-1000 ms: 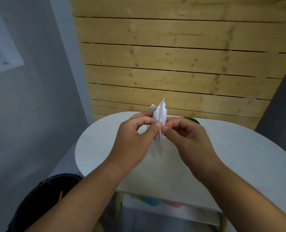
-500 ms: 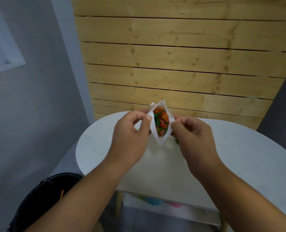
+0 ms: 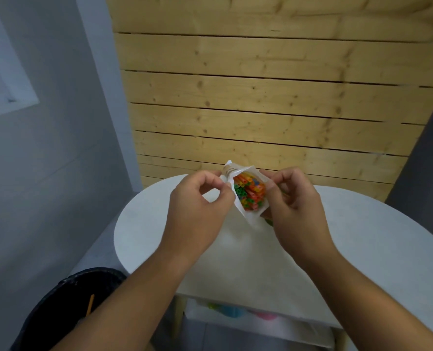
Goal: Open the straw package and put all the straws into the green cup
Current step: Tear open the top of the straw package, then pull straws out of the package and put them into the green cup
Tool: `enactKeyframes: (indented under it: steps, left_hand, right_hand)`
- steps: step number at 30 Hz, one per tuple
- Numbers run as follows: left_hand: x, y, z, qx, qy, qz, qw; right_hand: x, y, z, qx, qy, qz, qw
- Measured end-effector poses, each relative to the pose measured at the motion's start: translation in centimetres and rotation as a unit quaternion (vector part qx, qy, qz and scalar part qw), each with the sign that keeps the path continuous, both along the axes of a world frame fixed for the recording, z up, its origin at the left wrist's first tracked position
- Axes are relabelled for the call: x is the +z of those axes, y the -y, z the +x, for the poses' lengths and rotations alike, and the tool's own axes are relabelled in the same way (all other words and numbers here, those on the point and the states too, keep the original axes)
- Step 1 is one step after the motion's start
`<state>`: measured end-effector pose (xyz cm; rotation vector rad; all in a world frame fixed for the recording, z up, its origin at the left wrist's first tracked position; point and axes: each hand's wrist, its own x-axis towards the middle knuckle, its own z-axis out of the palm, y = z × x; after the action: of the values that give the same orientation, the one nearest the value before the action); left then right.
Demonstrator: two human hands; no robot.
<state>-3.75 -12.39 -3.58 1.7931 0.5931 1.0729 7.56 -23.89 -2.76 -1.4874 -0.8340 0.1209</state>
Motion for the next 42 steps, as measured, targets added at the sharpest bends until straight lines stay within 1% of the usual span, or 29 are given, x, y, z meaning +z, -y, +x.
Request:
enactKeyframes:
  steps: [1, 3, 5, 7, 9, 10, 12, 13, 15, 16, 17, 19, 21, 22, 25, 27, 28, 30, 33, 34, 35, 37, 40, 42]
  left_hand:
    - [0.0, 0.0, 0.0, -0.003, 0.005, -0.007, 1.000]
    - [0.1, 0.4, 0.1, -0.028, -0.005, -0.056, 0.998]
    - [0.3, 0.9, 0.4, -0.047, -0.034, -0.134, 0.989]
    - [0.4, 1.2, 0.8, -0.059, -0.057, -0.245, 0.966]
    - [-0.1, 0.9, 1.5, -0.079, -0.058, -0.374, 0.922]
    - [-0.5, 0.7, 1.8, -0.102, -0.049, -0.437, 0.892]
    - [-1.6, 0.5, 2.4, -0.166, -0.003, -0.549, 0.819]
    - [-2.1, 0.6, 2.6, -0.200, 0.032, -0.583, 0.787]
    - [-2.9, 1.1, 3.1, -0.259, 0.121, -0.612, 0.738]
    - [-3.1, 1.3, 3.3, -0.278, 0.171, -0.609, 0.723]
    - [-3.1, 1.5, 3.5, -0.287, 0.216, -0.599, 0.716]
    - [-3.0, 1.5, 3.9, -0.278, 0.277, -0.570, 0.722]
    - [-2.4, 0.9, 4.2, -0.246, 0.308, -0.544, 0.741]
    - [-2.0, 0.5, 4.3, -0.225, 0.311, -0.533, 0.754]
    - [-0.6, -0.5, 4.1, -0.186, 0.301, -0.487, 0.799]
    - [0.1, -0.5, 4.1, -0.174, 0.281, -0.457, 0.825]
    - [0.4, -0.4, 3.9, -0.165, 0.270, -0.440, 0.841]
    - [1.0, 0.1, 3.9, -0.151, 0.253, -0.397, 0.869]
    - [1.5, 0.8, 3.9, -0.153, 0.234, -0.325, 0.903]
    - [1.6, 1.0, 3.9, -0.158, 0.228, -0.308, 0.910]
    - [1.6, 1.1, 3.9, -0.164, 0.225, -0.298, 0.913]
    - [1.4, 1.1, 4.0, -0.184, 0.230, -0.301, 0.907]
    - [0.1, 0.8, 4.1, -0.238, 0.234, -0.343, 0.878]
    - [-0.9, 0.4, 4.0, -0.261, 0.206, -0.376, 0.865]
  right_hand:
    - [0.0, 0.0, 0.0, -0.005, 0.004, 0.004, 1.000]
    - [0.1, 0.0, 0.0, -0.012, 0.008, 0.005, 1.000]
    - [0.2, 0.0, -0.1, -0.009, -0.013, 0.014, 1.000]
    - [0.6, 0.2, 0.1, -0.003, -0.062, 0.039, 0.997]
    - [1.0, 0.5, 0.3, 0.017, -0.128, 0.063, 0.990]
    - [1.2, 0.6, 0.4, 0.028, -0.158, 0.071, 0.984]
    - [1.4, 0.8, 0.6, 0.053, -0.217, 0.088, 0.971]
    - [1.5, 0.8, 0.7, 0.068, -0.249, 0.098, 0.961]
    - [1.5, 1.0, 1.0, 0.100, -0.311, 0.106, 0.939]
    - [1.5, 1.0, 1.1, 0.115, -0.338, 0.107, 0.928]
    - [1.4, 1.1, 1.3, 0.127, -0.366, 0.107, 0.916]
    - [1.2, 1.3, 1.5, 0.145, -0.413, 0.111, 0.892]
    - [1.1, 1.5, 1.8, 0.161, -0.452, 0.109, 0.870]
    - [1.1, 1.6, 1.8, 0.166, -0.466, 0.099, 0.863]
    - [0.7, 1.7, 2.1, 0.140, -0.487, 0.081, 0.858]
    - [0.2, 1.6, 2.3, 0.118, -0.500, 0.096, 0.852]
    - [-0.1, 1.3, 2.2, 0.115, -0.514, 0.107, 0.844]
    - [-0.6, 0.9, 2.0, 0.111, -0.558, 0.119, 0.814]
    - [-1.4, 0.5, 1.5, 0.176, -0.639, 0.150, 0.734]
    - [-1.5, 0.4, 1.5, 0.188, -0.652, 0.161, 0.717]
    - [-1.7, 0.4, 1.6, 0.183, -0.655, 0.169, 0.713]
    - [-1.9, 0.3, 1.9, 0.146, -0.648, 0.170, 0.727]
    - [-1.5, 0.2, 2.2, 0.081, -0.638, 0.144, 0.752]
    - [-1.2, 0.2, 2.2, 0.046, -0.616, 0.122, 0.777]
